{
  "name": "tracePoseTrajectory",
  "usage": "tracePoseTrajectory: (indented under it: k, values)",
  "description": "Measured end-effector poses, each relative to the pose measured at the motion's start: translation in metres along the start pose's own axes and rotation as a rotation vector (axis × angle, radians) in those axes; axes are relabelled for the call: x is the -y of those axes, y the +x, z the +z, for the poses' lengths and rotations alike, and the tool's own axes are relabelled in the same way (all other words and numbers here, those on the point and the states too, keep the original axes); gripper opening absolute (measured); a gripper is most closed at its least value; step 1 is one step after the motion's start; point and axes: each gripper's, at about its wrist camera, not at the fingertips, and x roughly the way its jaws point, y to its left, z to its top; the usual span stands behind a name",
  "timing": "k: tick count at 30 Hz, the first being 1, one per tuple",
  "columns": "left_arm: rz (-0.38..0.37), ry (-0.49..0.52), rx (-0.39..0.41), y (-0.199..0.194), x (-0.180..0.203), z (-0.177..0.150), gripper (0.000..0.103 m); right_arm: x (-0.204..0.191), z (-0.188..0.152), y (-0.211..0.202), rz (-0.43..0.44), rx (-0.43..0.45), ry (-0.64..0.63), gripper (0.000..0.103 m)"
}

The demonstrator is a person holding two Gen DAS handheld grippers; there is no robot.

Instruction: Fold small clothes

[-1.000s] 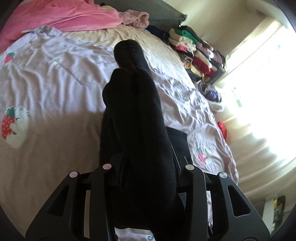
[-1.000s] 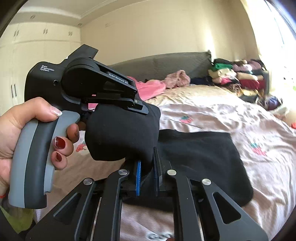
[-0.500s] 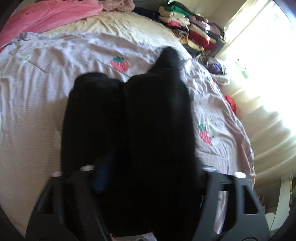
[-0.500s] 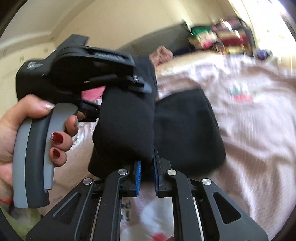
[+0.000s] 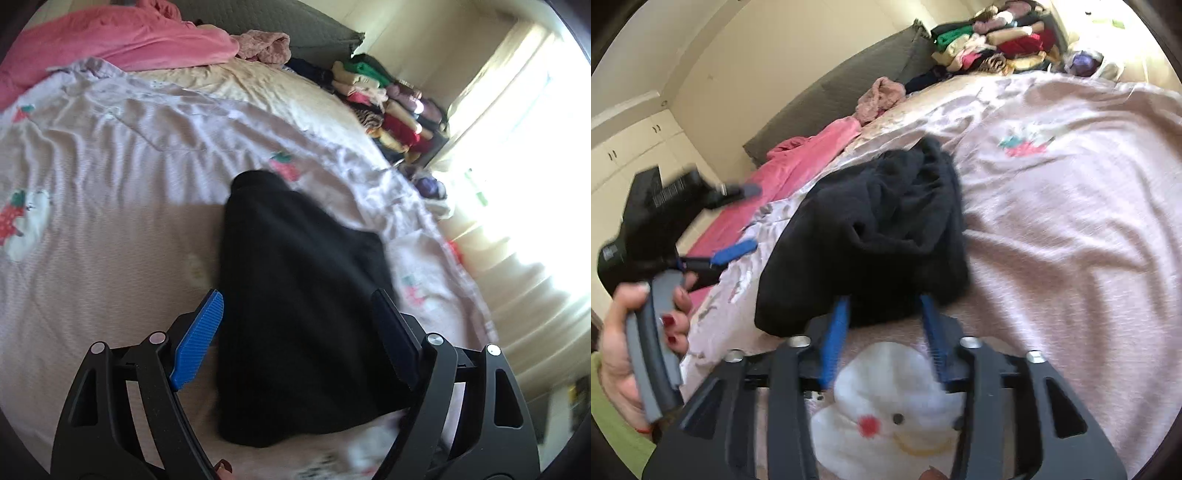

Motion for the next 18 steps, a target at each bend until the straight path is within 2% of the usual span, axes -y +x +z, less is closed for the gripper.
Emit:
tracePoseTrajectory:
  k: [2,5,8,11,15,18]
  values:
    - [0.029,0.028,-0.010,0.009,-0.007,-0.010,0.074,-0.001,0.007,-0.017,-0.030,0.049,-0.022,0.057]
    - [0.028,0.055,-0.046,0.022,-0.009,-0.023,0.074,-0.007,0.027,-0.035,-0.061,0.115,-0.058,0.060]
    - [0.053,0.102,-0.034,0.022,-0.005,-0.031,0.074,-0.011,0.058,-0.034,-0.034,0.127,-0.068,0.060]
    - [0.054,0.135,-0.026,0.016,-0.007,-0.031,0.074,-0.010,0.085,-0.009,0.045,-0.001,-0.046,0.060]
    - [0.075,0.179,-0.009,0.010,-0.004,-0.032,0.075,-0.006,0.106,0.042,0.005,-0.164,-0.049,0.058]
    - [0.075,0.197,-0.006,0.008,0.000,-0.033,0.075,-0.001,0.103,0.071,0.027,-0.249,0.007,0.051]
